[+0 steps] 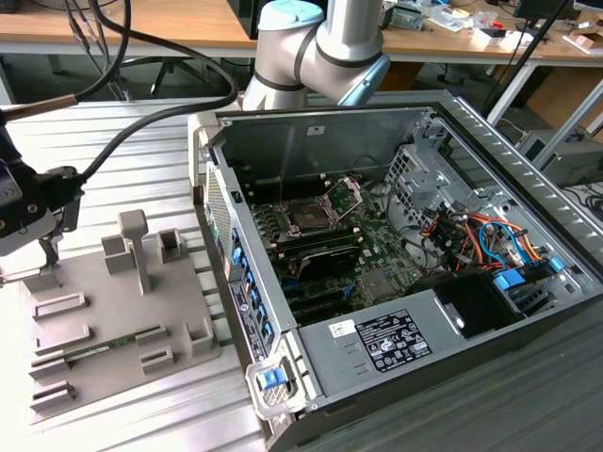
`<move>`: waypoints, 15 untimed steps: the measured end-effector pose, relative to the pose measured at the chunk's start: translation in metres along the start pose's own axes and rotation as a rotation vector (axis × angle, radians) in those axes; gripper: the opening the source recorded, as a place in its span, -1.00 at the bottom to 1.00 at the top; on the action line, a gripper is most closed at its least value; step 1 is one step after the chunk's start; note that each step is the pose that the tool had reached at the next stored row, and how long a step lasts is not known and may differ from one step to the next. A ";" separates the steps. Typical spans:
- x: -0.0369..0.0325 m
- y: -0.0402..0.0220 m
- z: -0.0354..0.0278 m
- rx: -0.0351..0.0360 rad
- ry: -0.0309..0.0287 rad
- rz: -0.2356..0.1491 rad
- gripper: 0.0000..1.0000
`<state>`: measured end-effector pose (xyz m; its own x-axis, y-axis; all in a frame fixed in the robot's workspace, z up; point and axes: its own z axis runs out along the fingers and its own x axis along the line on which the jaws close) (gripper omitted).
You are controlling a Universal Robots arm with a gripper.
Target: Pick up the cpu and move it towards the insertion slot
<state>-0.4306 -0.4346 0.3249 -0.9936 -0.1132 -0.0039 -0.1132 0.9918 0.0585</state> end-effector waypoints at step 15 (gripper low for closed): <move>0.0000 0.0003 -0.0060 0.0000 0.0000 0.000 0.10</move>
<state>-0.4306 -0.4347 0.3309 -0.9936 -0.1133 -0.0040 -0.1133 0.9918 0.0585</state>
